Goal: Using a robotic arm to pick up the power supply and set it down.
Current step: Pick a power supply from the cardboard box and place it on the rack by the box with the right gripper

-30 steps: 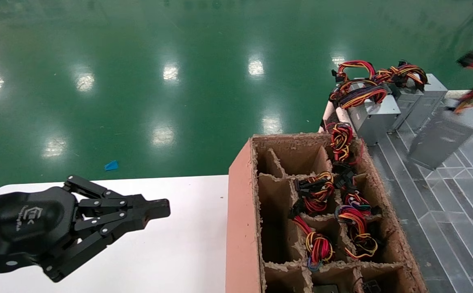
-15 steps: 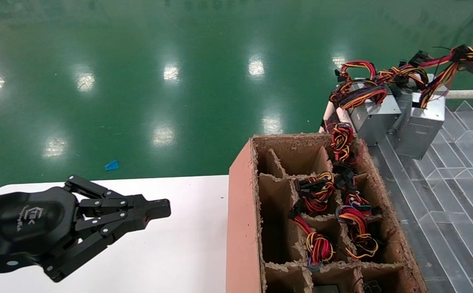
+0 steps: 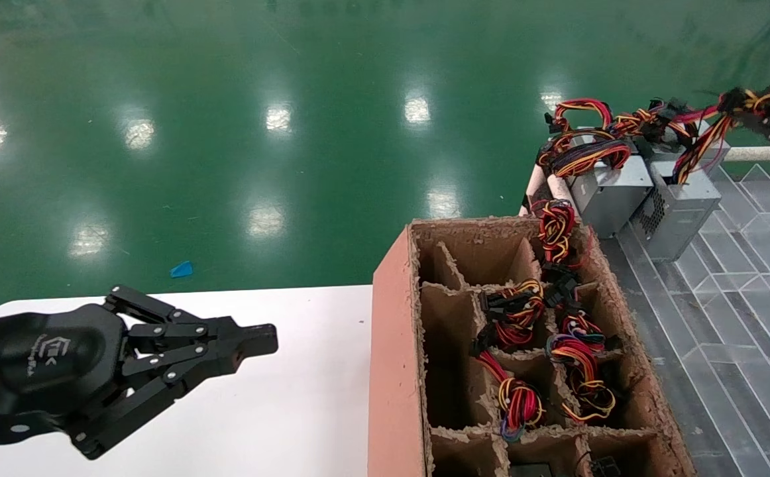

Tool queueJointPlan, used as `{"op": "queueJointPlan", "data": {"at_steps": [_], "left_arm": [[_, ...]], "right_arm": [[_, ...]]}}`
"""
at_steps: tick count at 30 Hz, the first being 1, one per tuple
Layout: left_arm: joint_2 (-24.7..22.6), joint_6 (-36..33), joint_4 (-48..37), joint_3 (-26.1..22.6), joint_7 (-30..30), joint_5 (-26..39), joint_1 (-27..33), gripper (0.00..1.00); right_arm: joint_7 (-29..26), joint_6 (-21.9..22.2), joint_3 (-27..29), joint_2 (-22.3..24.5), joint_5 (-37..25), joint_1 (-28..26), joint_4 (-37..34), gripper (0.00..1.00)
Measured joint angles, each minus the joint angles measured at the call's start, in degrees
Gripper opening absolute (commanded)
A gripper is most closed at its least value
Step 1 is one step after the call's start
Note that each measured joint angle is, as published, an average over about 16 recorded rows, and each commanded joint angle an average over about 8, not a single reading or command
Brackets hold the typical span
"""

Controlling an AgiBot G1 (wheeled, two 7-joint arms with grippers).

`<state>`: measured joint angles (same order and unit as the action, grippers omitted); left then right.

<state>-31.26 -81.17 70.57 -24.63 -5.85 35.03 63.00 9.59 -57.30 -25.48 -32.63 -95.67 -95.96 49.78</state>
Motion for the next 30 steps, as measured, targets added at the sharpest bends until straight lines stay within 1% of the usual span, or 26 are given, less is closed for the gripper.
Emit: {"op": "queueJointPlan", "data": {"at_steps": [7,17,23,30], "left_arm": [[0.0,0.0,0.0,0.0,0.0,0.0,0.0,0.00],[0.0,0.0,0.0,0.0,0.0,0.0,0.0,0.00],[0.0,0.0,0.0,0.0,0.0,0.0,0.0,0.00],[0.0,0.0,0.0,0.0,0.0,0.0,0.0,0.00]], "right_arm": [[2.1,2.5,-0.4,-3.4,-1.2,-1.9,-6.6,0.00],[7.2,5.5,-0.3,-8.4,-1.2,-5.2,-15.1,0.00],[9.8,5.5,-0.3,-10.2,-0.8,-6.4,-19.0,0.00],[11.6,4.3,-0.6,-11.0,-0.8,-7.6,-22.8,0.00]]}}
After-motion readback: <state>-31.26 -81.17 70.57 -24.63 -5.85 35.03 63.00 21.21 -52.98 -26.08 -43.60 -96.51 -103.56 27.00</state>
